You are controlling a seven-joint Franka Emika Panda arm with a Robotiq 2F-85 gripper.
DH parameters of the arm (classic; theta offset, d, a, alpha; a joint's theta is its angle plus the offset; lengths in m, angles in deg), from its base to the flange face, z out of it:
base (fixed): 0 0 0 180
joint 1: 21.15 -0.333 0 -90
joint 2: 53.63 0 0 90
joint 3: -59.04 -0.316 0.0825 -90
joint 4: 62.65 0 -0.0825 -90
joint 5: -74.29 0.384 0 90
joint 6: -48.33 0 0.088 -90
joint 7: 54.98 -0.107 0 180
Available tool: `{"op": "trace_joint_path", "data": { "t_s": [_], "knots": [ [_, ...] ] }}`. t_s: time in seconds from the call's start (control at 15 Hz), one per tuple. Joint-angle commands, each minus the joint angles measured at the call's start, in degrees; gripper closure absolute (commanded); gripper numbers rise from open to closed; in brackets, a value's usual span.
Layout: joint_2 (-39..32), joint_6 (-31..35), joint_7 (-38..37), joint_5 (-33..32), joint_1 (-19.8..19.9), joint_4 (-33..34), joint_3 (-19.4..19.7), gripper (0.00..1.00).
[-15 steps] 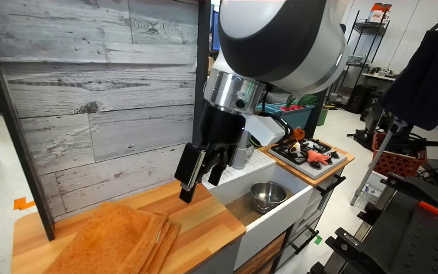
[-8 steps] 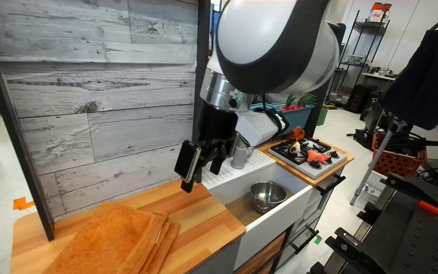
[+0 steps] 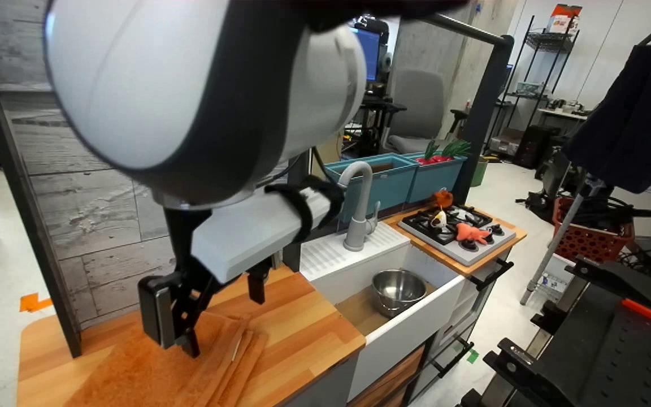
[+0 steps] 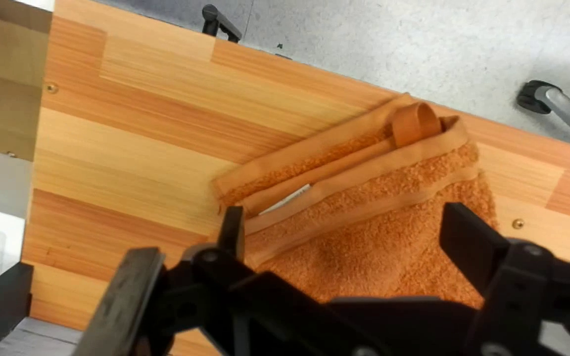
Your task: Remove all the toys from the pot and put them on the stove, then take the towel and clean the base top on the left
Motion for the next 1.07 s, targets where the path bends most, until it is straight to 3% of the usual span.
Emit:
{"op": "trace_joint_path", "data": {
  "t_s": [0.0, 0.13, 0.2, 0.4, 0.47, 0.8, 1.0],
  "knots": [
    [-12.01, 1.56, -3.64, -0.82, -0.50, 13.88, 0.18, 0.00],
    [-17.20, 3.08, -1.69, 0.55, 0.94, 19.47, -1.74, 0.00],
    [-11.11, 2.22, -2.29, -0.34, 0.08, 11.60, -0.57, 0.00],
    [-16.41, 3.03, -2.13, -0.04, 0.24, 17.18, -0.91, 0.00],
    [-16.42, 4.86, -2.84, -0.01, 0.65, 16.38, -0.21, 0.00],
    [-17.15, -2.54, -4.46, -0.44, 0.67, 15.14, 1.73, 0.00],
    [-17.13, -2.21, -6.26, -0.83, 1.56, 13.30, 4.03, 0.00]
  ]
}}
